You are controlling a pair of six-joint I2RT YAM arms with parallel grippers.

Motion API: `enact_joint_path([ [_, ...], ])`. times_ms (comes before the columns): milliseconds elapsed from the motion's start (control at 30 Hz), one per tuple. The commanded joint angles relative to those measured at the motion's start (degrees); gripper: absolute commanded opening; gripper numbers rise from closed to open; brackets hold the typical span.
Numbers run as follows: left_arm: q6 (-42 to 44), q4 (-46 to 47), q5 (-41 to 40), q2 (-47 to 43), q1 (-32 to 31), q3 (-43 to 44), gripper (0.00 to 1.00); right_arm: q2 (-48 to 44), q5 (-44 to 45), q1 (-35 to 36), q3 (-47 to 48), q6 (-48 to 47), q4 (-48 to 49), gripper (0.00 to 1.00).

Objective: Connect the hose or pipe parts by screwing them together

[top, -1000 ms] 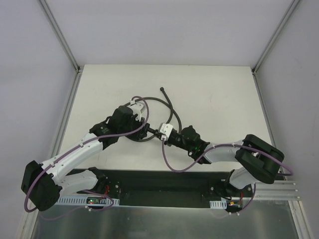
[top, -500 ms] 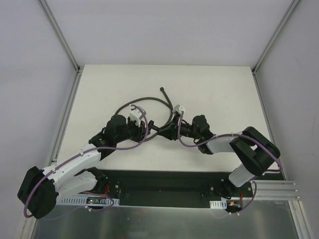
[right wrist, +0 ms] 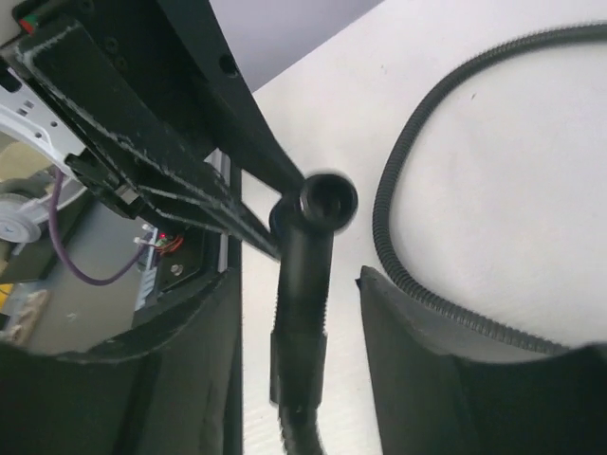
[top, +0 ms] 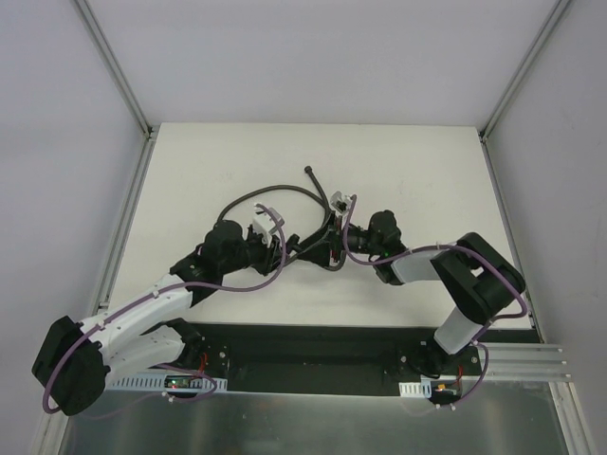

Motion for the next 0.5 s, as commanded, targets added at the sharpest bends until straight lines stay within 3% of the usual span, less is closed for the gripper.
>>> enact_joint_path([
  [0,-3.4,-3.8,-0.1,1.2,-1.7,8.1,0.00,-5.2,7.6,0.8,-1.4,-10.1,8.7,0.62],
  [33,-4.2,-7.8,-1.4,2.2,-1.7,9.7,0.00,-7.5,9.3,0.9,-2.4,-13.1,6.9,0.72],
  [133,-7.2,-15.2,-3.2,3.7,-1.7,14.8,0.00,-12.7,14.5,1.3,-4.9,-22.5,-1.2,0.79],
  [300,-12.8,-25.5,-11.2,5.6,-1.7,22.3,0.00,-21.2,24.6,4.8,-7.1,-33.9,-12.0,0.80],
  [467,-16.3,-35.4,-15.2,8.2,-1.7,27.2,0.00,-27.2,39.1,15.5,-7.3,-55.8,-18.9,0.80],
])
